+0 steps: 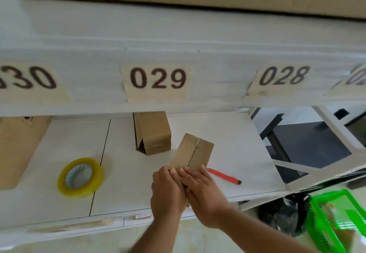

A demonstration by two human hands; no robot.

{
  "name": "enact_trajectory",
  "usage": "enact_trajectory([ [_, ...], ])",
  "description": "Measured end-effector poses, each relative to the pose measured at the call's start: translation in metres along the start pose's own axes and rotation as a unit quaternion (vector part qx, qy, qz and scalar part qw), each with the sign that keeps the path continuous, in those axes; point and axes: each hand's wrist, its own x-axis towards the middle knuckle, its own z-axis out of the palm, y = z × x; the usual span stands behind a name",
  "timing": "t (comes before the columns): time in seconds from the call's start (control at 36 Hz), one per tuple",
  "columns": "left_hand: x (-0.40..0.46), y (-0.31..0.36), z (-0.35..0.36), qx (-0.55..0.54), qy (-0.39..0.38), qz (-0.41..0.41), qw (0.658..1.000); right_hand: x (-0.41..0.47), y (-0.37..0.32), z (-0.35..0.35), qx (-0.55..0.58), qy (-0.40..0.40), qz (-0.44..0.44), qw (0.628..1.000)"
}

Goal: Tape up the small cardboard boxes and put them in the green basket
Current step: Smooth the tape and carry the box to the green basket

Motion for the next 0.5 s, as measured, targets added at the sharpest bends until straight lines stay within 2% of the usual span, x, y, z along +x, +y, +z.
enact_trajectory([
  [0.06, 0.0, 0.003, -0.003, -0.004, -0.006, -0.003, 1.0, -0.008, -0.004, -0.003, 0.111, 0.036, 0.028, 0.993],
  [0.11, -0.001, 0.005, -0.006, -0.008, -0.022, -0.009, 1.0, -0.015, -0.014, -0.008, 0.277, 0.081, 0.101, 0.952],
  [0.14, 0.001, 0.003, -0.007, -0.005, -0.029, -0.013, 0.999, -0.018, -0.017, -0.008, 0.326, 0.134, 0.142, 0.925],
  [0.19, 0.006, 0.002, -0.012, 0.021, -0.044, -0.012, 0.999, -0.023, -0.021, -0.004, 0.349, 0.244, 0.233, 0.874],
  [0.22, 0.009, 0.001, -0.016, 0.034, -0.053, -0.011, 0.998, -0.024, -0.021, 0.0, 0.348, 0.256, 0.28, 0.857],
  [0.28, 0.011, -0.001, -0.022, 0.044, -0.084, -0.009, 0.995, -0.022, -0.022, 0.008, 0.397, 0.17, 0.351, 0.831],
  [0.33, 0.009, 0.0, -0.026, 0.027, -0.132, -0.008, 0.991, -0.017, -0.025, 0.012, 0.45, 0.066, 0.361, 0.814],
  [0.39, 0.006, 0.0, -0.029, -0.001, -0.158, -0.007, 0.987, -0.013, -0.029, 0.011, 0.459, 0.048, 0.35, 0.815],
  [0.5, -0.011, 0.005, -0.05, -0.025, -0.148, 0.02, 0.988, -0.021, -0.035, -0.009, 0.435, 0.064, 0.318, 0.84],
])
